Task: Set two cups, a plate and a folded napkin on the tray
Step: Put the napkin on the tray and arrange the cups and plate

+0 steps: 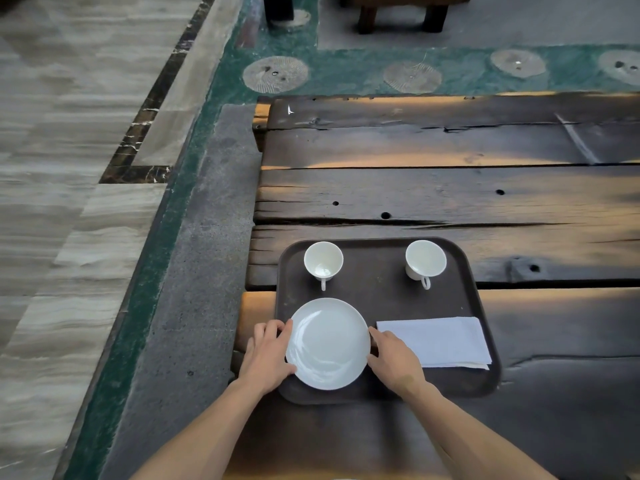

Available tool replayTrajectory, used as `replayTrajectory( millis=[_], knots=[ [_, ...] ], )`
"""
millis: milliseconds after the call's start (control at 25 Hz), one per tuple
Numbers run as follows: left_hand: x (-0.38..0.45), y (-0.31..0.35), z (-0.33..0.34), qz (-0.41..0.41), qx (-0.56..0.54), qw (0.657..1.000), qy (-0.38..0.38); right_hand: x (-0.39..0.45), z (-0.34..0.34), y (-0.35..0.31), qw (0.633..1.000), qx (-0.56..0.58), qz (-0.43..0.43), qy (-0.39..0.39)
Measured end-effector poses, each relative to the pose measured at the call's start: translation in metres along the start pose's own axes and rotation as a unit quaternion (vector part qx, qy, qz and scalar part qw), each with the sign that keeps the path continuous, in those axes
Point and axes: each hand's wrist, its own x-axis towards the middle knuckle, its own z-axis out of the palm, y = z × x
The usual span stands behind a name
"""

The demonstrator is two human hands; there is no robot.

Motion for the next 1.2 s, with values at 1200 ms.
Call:
replayTrajectory(
  millis=[1200],
  knots=[
    [0.024,0.198,0.018,-0.032,-0.013,0.999,-0.019,0.005,-0.108,0.167,0.971,-0.223,-0.081,0.026]
  ],
)
